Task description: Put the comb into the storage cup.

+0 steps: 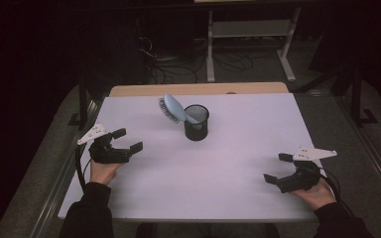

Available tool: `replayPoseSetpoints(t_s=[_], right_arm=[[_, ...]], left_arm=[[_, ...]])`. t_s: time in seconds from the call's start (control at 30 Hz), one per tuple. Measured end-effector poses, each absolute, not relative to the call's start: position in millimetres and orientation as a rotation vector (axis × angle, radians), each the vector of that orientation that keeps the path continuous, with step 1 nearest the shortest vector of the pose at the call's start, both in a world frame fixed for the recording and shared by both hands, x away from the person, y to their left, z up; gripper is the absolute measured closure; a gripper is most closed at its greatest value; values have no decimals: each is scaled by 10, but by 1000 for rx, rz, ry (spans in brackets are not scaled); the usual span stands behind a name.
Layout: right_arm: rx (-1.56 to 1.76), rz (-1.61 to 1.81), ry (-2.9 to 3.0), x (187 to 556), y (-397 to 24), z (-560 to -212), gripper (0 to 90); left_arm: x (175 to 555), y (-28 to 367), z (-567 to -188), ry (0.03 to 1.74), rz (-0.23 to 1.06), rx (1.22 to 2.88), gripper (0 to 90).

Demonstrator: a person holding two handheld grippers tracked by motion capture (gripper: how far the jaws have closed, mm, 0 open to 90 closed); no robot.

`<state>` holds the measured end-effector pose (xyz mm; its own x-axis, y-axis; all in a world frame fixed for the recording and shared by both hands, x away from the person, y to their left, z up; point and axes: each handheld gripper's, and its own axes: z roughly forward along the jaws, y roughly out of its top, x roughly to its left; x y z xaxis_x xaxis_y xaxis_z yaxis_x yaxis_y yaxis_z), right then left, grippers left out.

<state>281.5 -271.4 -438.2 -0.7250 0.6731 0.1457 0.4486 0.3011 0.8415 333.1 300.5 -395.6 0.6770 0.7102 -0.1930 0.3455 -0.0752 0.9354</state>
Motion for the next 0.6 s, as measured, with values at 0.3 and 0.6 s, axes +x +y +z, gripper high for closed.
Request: replayPoseSetpoints(t_s=[0.3,0.6], right_arm=[[1027,1388,2335,2815,-2716,-4386,0],[1029,1386,2338,2818,-2714,-4391,0]], left_arm=[[3178,3095,-4072,861,418,1661,0],[3013,3212,-4210,899,438,1628,0]])
